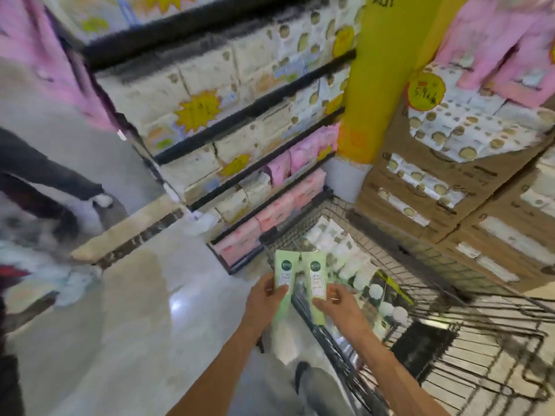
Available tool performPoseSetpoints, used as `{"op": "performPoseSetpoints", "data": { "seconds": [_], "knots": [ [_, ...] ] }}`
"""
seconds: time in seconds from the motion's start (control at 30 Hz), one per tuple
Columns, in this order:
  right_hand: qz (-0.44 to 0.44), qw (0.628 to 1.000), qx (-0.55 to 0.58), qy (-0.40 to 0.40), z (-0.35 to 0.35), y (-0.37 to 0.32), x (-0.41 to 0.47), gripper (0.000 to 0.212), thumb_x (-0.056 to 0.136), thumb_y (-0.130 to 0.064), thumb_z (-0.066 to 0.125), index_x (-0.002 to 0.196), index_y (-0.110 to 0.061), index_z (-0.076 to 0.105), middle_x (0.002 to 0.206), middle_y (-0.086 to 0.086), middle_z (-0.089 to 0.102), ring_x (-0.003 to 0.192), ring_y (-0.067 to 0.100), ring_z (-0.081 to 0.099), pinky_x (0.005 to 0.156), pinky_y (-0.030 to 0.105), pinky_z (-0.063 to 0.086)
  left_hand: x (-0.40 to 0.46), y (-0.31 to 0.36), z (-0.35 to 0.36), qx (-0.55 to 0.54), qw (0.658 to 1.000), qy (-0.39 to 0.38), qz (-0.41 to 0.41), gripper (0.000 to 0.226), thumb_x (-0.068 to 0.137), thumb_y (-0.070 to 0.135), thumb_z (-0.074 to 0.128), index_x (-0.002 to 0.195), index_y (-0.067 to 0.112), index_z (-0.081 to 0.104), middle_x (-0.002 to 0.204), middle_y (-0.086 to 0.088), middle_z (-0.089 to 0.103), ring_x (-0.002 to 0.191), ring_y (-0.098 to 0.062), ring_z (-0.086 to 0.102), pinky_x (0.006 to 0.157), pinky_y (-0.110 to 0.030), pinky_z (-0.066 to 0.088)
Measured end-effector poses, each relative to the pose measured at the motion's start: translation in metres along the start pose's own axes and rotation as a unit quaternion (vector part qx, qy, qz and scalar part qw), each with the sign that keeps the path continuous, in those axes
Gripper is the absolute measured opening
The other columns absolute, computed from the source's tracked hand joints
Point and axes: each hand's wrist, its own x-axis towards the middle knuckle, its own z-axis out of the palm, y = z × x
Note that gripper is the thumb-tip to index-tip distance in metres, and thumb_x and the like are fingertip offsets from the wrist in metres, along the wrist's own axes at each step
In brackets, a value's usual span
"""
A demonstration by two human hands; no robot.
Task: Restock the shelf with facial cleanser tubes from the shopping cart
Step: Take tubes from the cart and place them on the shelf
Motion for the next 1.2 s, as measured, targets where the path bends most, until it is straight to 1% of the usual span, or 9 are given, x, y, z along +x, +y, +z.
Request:
{"op": "performPoseSetpoints", "data": {
  "seconds": [0.1, 0.2, 0.33, 0.47, 0.63, 0.77, 0.9, 1.03, 1.2],
  "knots": [
    [-0.045, 0.995, -0.04, -0.074, 0.035, -0.016, -0.012, 0.021, 0.09, -0.009, 0.075, 0.099, -0.023, 0.063, 0.096, 0.0, 0.071, 0.081, 0.013, 0.066, 0.064, 0.018, 0.05, -0.035, -0.017, -0.035, -0.052, 0.996, 0.077, -0.011, 0.017, 0.093, 0.02, 0.073, 0.102, 0.034, 0.066, 0.101, 0.008, 0.074, 0.087, -0.003, 0.071, 0.083, -0.031, 0.06],
    [-0.076, 0.986, -0.07, -0.129, 0.074, -0.025, -0.024, 0.022, 0.087, 0.0, 0.076, 0.1, -0.016, 0.067, 0.087, -0.003, 0.071, 0.075, 0.007, 0.067, 0.063, 0.015, 0.05, -0.073, -0.041, -0.072, -0.091, 0.985, 0.145, -0.011, 0.022, 0.086, 0.028, 0.075, 0.106, 0.025, 0.069, 0.105, 0.002, 0.076, 0.091, -0.015, 0.073, 0.087, -0.041, 0.06],
    [-0.105, 0.966, -0.124, -0.202, 0.134, -0.025, -0.046, 0.032, 0.083, -0.002, 0.08, 0.11, -0.011, 0.065, 0.1, 0.01, 0.073, 0.081, 0.015, 0.071, 0.069, 0.024, 0.054, -0.128, -0.084, -0.117, -0.153, 0.964, 0.218, -0.02, 0.027, 0.084, 0.031, 0.074, 0.11, 0.025, 0.07, 0.106, 0.002, 0.076, 0.096, -0.019, 0.073, 0.09, -0.045, 0.059],
    [-0.136, 0.942, -0.169, -0.258, 0.207, -0.017, -0.088, 0.031, 0.083, -0.005, 0.082, 0.107, -0.012, 0.064, 0.101, 0.008, 0.073, 0.081, 0.019, 0.069, 0.067, 0.02, 0.055, -0.202, -0.127, -0.162, -0.209, 0.932, 0.296, -0.02, 0.038, 0.079, 0.034, 0.072, 0.113, 0.018, 0.071, 0.105, 0.0, 0.076, 0.092, -0.02, 0.075, 0.089, -0.045, 0.06],
    [-0.158, 0.899, -0.22, -0.345, 0.302, 0.008, -0.164, 0.033, 0.083, -0.007, 0.082, 0.112, -0.008, 0.064, 0.104, 0.013, 0.073, 0.079, 0.018, 0.069, 0.073, 0.033, 0.056, -0.31, -0.194, -0.212, -0.245, 0.88, 0.405, -0.038, 0.036, 0.079, 0.033, 0.074, 0.11, 0.016, 0.071, 0.104, -0.001, 0.076, 0.089, -0.015, 0.075, 0.085, -0.039, 0.061],
    [-0.168, 0.856, -0.247, -0.422, 0.377, 0.033, -0.242, 0.033, 0.084, -0.007, 0.081, 0.111, -0.01, 0.062, 0.106, 0.01, 0.072, 0.083, 0.021, 0.071, 0.074, 0.034, 0.057, -0.4, -0.252, -0.246, -0.264, 0.833, 0.483, -0.063, 0.023, 0.091, 0.016, 0.076, 0.113, 0.014, 0.07, 0.104, 0.0, 0.076, 0.084, -0.007, 0.073, 0.079, -0.028, 0.06],
    [-0.172, 0.808, -0.269, -0.495, 0.44, 0.063, -0.317, 0.033, 0.085, -0.009, 0.081, 0.112, -0.01, 0.062, 0.108, 0.008, 0.072, 0.086, 0.02, 0.072, 0.07, 0.028, 0.057, -0.482, -0.298, -0.27, -0.279, 0.783, 0.55, -0.082, 0.034, 0.082, 0.034, 0.077, 0.112, 0.02, 0.072, 0.104, 0.004, 0.077, 0.092, -0.015, 0.074, 0.081, -0.036, 0.06],
    [-0.174, 0.756, -0.295, -0.557, 0.502, 0.089, -0.386, 0.033, 0.086, -0.009, 0.08, 0.113, -0.008, 0.061, 0.11, 0.012, 0.07, 0.085, 0.02, 0.071, 0.071, 0.029, 0.058, -0.55, -0.343, -0.292, -0.294, 0.731, 0.607, -0.107, 0.02, 0.092, 0.018, 0.075, 0.112, 0.017, 0.071, 0.106, -0.001, 0.076, 0.091, -0.016, 0.073, 0.079, -0.034, 0.06],
    [-0.171, 0.699, -0.315, -0.619, 0.587, 0.114, -0.46, 0.033, 0.087, -0.005, 0.078, 0.114, -0.006, 0.061, 0.11, 0.009, 0.069, 0.087, 0.02, 0.069, 0.072, 0.029, 0.058, -0.616, -0.398, -0.332, -0.321, 0.655, 0.67, -0.136, 0.028, 0.092, 0.018, 0.076, 0.117, 0.015, 0.066, 0.109, -0.003, 0.074, 0.091, -0.019, 0.072, 0.076, -0.034, 0.06]
  ]
}}
